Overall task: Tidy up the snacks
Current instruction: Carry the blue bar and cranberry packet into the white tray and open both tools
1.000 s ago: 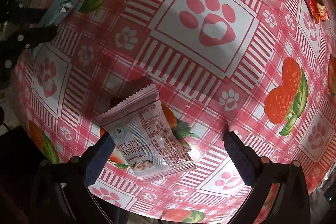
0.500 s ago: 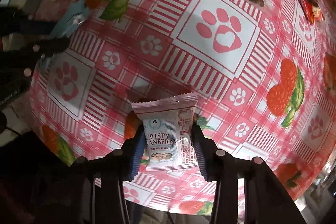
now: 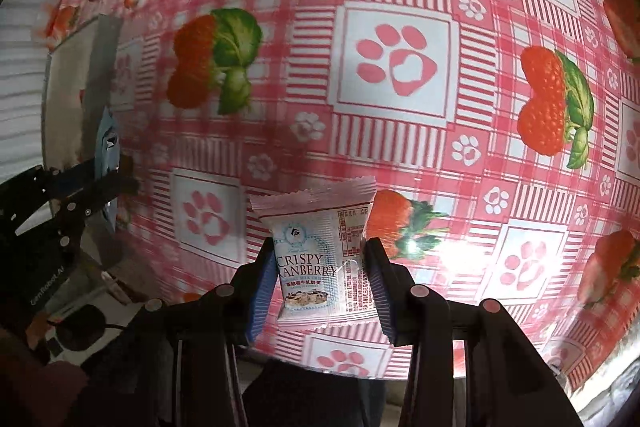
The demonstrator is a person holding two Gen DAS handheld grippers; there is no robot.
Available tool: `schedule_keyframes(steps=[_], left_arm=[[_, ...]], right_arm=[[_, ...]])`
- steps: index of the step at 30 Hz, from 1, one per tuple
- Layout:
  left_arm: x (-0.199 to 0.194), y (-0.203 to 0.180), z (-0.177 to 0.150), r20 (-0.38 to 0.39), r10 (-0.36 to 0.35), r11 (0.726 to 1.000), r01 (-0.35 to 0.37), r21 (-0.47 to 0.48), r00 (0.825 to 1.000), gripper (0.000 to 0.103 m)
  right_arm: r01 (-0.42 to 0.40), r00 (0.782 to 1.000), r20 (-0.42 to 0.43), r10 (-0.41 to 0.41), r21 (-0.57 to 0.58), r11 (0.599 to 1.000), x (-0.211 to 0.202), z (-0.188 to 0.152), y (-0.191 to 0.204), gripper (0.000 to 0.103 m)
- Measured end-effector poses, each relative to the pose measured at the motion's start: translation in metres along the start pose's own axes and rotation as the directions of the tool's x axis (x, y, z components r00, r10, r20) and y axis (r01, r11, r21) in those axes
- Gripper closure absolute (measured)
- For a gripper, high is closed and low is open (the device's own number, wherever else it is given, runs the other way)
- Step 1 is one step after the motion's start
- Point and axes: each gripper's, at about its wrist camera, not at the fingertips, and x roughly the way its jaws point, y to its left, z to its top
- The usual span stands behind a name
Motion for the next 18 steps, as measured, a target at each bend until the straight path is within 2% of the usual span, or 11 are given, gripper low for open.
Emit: schedule_keyframes(steps=[9, 18], left_arm=[[-0.035, 0.043, -0.007, 0.076, 0.012, 0.996, -0.006, -0.086, 0.997, 0.076], [-0.04, 0.093, -0.018, 0.111, 0.038, 0.979, -0.014, -0.206, 0.993, 0.076]], right_arm=[[0.02, 1.0, 0.023, -0.018, -0.078, 0.997, -0.023, 0.04, 0.056, 0.058], [0.056, 0.998, 0.051, -0.047, -0.207, 0.977, -0.039, 0.081, 0.14, 0.058]])
